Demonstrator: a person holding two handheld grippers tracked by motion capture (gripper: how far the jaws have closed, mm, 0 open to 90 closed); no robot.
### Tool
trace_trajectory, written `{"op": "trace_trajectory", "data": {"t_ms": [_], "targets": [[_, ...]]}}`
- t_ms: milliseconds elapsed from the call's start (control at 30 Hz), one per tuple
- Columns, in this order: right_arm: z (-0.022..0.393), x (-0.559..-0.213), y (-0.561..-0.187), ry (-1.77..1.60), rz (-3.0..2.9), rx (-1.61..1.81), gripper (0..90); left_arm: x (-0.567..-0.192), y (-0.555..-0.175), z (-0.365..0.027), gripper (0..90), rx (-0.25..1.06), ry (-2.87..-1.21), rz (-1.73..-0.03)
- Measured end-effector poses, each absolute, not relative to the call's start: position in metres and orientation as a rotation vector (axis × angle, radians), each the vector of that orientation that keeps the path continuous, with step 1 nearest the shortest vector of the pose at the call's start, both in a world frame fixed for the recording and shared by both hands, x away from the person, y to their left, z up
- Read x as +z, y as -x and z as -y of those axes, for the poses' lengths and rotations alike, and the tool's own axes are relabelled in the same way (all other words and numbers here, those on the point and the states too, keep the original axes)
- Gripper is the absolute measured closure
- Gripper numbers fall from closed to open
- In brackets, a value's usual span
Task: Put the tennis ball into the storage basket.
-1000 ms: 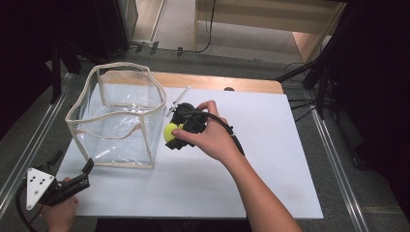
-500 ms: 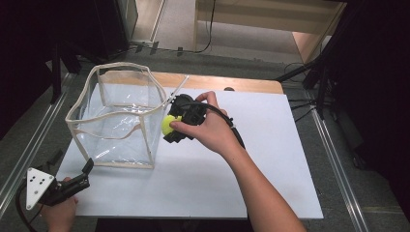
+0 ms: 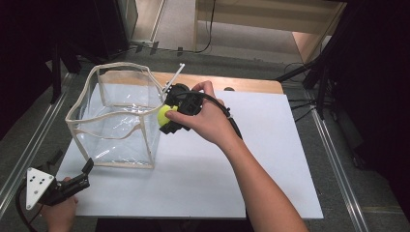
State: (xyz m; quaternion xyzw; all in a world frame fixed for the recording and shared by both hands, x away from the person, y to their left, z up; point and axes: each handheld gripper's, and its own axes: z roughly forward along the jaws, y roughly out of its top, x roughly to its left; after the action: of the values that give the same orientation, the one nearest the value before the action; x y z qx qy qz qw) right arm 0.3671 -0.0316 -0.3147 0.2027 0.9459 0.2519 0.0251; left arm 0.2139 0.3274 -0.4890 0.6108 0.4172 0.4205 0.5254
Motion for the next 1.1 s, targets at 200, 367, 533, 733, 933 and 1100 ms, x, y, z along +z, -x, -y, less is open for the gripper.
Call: {"op": "trace_trajectory", "data": {"t_ms": [200, 367, 533, 733, 933, 1100], "targets": [[0.027, -0.308, -0.372, -0.618, -2.925, 0.782, 23.7, -0.489, -0.214, -0.327, 6.9, 1.004, -1.456, -0.998], [0.024, -0.304, -0.375, -0.625, -2.921, 0.780, 23.7, -0.489, -0.214, -0.327, 6.9, 1.003, -1.453, -0.998], [0.022, -0.301, -0.379, -0.628, -2.920, 0.788, 23.7, -0.489, -0.214, -0.328, 6.9, 1.003, -1.452, -0.998], [0.021, -0.295, -0.383, -0.631, -2.918, 0.781, 23.7, -0.489, -0.215, -0.328, 6.9, 1.003, -1.451, -0.998], [0.020, -0.289, -0.387, -0.624, -2.907, 0.785, 23.7, -0.489, -0.215, -0.328, 6.9, 1.003, -1.452, -0.999], [0.018, -0.284, -0.390, -0.623, -2.903, 0.779, 23.7, -0.489, -0.215, -0.328, 6.9, 0.998, -1.447, -1.001]]}}
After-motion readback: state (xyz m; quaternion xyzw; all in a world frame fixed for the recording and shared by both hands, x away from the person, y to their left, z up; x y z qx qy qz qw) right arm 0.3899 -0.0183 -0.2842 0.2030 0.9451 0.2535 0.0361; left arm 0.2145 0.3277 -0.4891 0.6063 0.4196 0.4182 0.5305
